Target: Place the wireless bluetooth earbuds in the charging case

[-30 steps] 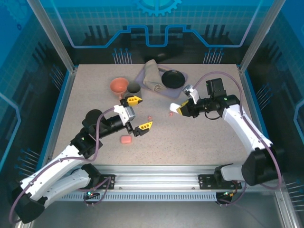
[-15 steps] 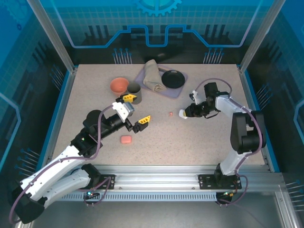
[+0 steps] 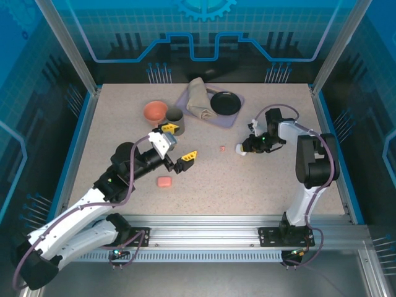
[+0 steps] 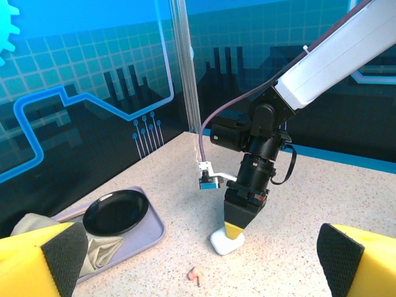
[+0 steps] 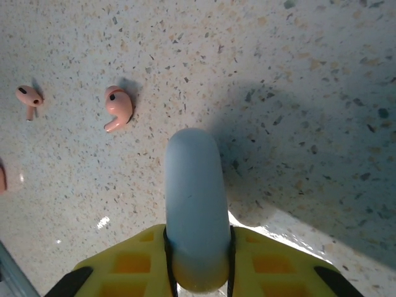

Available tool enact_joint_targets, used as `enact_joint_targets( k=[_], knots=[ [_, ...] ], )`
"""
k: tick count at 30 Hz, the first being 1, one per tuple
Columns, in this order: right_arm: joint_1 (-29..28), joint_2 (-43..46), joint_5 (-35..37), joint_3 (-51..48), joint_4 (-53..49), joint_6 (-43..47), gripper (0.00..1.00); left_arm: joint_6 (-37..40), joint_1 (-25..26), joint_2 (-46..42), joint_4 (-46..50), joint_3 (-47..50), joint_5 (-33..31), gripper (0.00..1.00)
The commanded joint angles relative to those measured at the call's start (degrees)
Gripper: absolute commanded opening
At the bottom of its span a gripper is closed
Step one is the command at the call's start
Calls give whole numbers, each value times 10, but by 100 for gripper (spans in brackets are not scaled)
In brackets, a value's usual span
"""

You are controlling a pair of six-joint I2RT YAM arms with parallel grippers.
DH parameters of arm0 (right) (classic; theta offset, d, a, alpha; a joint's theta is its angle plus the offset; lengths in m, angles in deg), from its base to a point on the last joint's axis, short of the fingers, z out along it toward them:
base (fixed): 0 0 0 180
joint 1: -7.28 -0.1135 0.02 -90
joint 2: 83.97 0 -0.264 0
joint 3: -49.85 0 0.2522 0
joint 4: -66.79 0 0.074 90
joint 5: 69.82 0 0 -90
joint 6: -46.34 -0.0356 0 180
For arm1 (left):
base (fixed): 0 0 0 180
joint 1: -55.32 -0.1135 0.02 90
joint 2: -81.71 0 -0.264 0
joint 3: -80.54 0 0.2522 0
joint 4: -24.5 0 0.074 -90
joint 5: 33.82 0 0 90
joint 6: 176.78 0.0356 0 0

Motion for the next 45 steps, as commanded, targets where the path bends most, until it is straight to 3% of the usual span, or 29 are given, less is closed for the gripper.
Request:
enact_joint_targets(
  k=[1,12,17,25,30,33,38,45],
  knots=[
    [14,-18,-7,12,-2,-8,25,-15,3,4,-8,4,0,99],
    [25,-17,24,11,3,-13,44,-30,3,15,-10,3,-3,99],
    [30,-10,40,10,4,-13,48,-32,3,15,-4,2,-15,99],
    [31,79,86,-26,34,-9,53,-34,3,12,19,-1,-56,99],
    [27,188,94,-66,55,-1,57,-96,-2,24,96,-36,-186,99],
    [13,260,93,-93,63,2,59,-145,-34,47,182,-77,-207,99],
    [-45,391,99,-157,114,19,66,-265,-126,59,243,-92,-166,99],
    [-172,521,99,-256,225,76,95,-349,-207,63,304,-93,-118,99]
  ],
)
